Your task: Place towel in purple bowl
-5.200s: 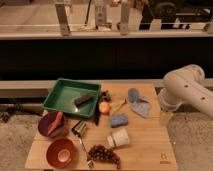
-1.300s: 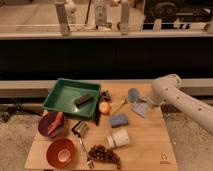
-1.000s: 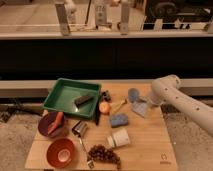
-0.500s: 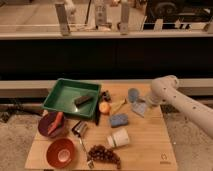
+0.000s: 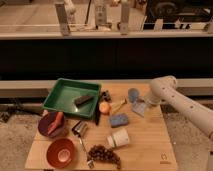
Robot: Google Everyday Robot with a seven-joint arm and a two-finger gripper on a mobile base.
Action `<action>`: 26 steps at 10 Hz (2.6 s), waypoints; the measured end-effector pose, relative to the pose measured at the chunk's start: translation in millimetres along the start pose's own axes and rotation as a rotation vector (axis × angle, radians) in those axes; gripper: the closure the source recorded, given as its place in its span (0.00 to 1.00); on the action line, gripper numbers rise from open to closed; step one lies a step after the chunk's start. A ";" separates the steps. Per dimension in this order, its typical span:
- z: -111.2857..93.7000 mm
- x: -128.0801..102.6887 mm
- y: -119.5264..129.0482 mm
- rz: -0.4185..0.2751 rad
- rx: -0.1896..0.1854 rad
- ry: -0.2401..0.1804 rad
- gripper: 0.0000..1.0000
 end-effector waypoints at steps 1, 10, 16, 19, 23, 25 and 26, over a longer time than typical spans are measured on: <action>2.6 0.9 -0.1 0.001 -0.004 -0.001 0.20; 17.9 -0.4 -0.9 0.003 -0.033 -0.021 0.20; 23.1 -1.4 0.0 0.017 -0.040 -0.031 0.20; 24.6 -1.7 0.0 0.024 -0.043 -0.034 0.20; 27.1 -2.3 0.1 0.035 -0.047 -0.038 0.21; 27.6 -2.4 -0.1 0.040 -0.048 -0.039 0.21; 28.5 -2.5 0.0 0.043 -0.049 -0.040 0.21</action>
